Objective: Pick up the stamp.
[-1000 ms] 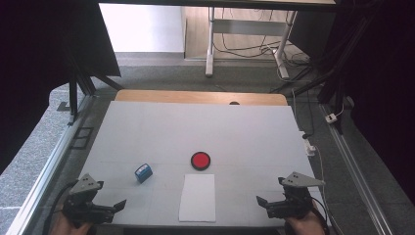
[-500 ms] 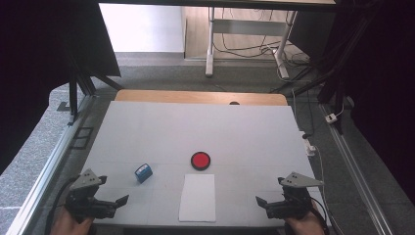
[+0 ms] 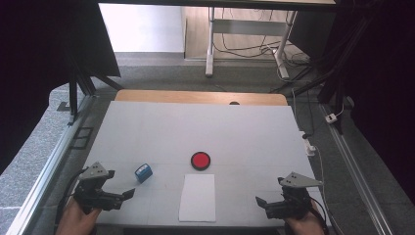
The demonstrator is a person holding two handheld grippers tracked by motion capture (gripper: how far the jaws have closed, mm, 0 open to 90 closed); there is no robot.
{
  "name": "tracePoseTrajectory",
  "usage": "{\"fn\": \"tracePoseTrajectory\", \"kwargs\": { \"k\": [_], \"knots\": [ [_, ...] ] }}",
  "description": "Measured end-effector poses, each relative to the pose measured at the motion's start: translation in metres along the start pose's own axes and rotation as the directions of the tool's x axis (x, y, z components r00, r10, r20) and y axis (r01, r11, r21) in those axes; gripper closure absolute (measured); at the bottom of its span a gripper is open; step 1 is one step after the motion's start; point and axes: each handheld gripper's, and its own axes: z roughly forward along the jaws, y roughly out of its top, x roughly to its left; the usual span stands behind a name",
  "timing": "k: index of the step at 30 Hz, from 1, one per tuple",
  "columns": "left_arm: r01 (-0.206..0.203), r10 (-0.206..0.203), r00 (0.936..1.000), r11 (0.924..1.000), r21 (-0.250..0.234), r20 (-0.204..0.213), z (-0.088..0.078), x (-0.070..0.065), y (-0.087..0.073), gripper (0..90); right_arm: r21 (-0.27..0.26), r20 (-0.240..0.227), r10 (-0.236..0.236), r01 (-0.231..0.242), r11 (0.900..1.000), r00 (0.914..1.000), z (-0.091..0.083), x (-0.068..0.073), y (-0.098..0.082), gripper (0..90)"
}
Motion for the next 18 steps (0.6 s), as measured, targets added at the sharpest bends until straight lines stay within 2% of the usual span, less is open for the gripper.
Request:
{"fn": "tracePoseTrajectory", "kwargs": {
  "k": [6, 9, 18],
  "knots": [
    [-0.003, 0.003, 1.0000, 1.0000, 0.009, 0.005, 0.011, 0.005, 0.007, 0.7, 0.002, -0.001, -0.001, 0.001, 1.000, 1.0000, 0.001, 0.000, 0.000, 0.0],
    [-0.021, 0.021, 0.9998, 0.9996, 0.016, -0.005, 0.019, 0.009, 0.012, 0.6, 0.005, -0.002, -0.004, 0.004, 1.000, 1.0000, 0.001, 0.000, 0.000, 0.0],
    [-0.009, 0.010, 0.9999, 0.9991, 0.042, -0.008, 0.034, 0.017, 0.022, 1.1, 0.008, -0.007, -0.005, 0.005, 1.000, 1.0000, 0.001, 0.000, 0.000, 0.0]
  ]
}}
